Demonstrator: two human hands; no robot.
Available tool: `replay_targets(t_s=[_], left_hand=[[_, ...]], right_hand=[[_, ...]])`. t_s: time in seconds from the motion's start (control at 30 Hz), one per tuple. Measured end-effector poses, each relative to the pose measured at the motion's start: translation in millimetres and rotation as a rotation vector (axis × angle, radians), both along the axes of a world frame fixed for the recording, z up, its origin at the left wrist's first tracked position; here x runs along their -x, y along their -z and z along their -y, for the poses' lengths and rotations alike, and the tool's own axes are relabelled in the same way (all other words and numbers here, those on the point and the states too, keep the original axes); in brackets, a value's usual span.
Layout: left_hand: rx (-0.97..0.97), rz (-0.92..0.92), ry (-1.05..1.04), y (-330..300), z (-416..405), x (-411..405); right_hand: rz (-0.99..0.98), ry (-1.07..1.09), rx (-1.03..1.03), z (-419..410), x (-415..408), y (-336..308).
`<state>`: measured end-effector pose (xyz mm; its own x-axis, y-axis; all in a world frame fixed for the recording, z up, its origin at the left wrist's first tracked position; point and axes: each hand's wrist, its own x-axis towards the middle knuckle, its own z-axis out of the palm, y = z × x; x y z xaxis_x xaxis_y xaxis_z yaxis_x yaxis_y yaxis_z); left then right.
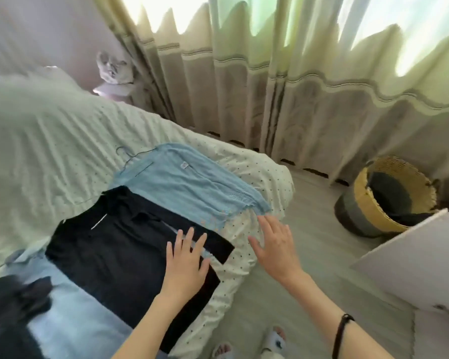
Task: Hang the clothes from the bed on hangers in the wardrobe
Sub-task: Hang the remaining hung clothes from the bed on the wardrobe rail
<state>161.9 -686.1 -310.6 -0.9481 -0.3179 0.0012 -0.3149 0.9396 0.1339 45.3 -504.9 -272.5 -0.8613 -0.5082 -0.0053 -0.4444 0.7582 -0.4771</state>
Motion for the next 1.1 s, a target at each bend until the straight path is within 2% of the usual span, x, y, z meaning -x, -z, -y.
replay_targets(t_s=[0.23, 0.47, 0.57, 0.87, 1.0, 1.1], left_hand=[[-0.108, 0.105, -0.578, 2, 77, -146], [-0.244, 0.078, -1.101, 19, 59, -242], [-0.284, 0.059, -1.241, 23, 45, -260], [-0.445, 0.102, -1.43, 43, 45, -311], [-0.531, 0.121, -1.445, 69, 87, -348], [-0.594, 0.213, -1.371, 99, 134, -378]], right_hand=[[0.094, -0.441, -0.056, 126, -65, 26], [0.146, -0.832, -0.148, 199, -115, 38], [0.153, -0.963, -0.175, 222, -124, 40], [0.146, -1.186, -0.307, 293, -187, 62], [0.098, -1.22, -0.346, 337, -219, 85], [0.091, -1.188, -0.376, 378, -246, 106]])
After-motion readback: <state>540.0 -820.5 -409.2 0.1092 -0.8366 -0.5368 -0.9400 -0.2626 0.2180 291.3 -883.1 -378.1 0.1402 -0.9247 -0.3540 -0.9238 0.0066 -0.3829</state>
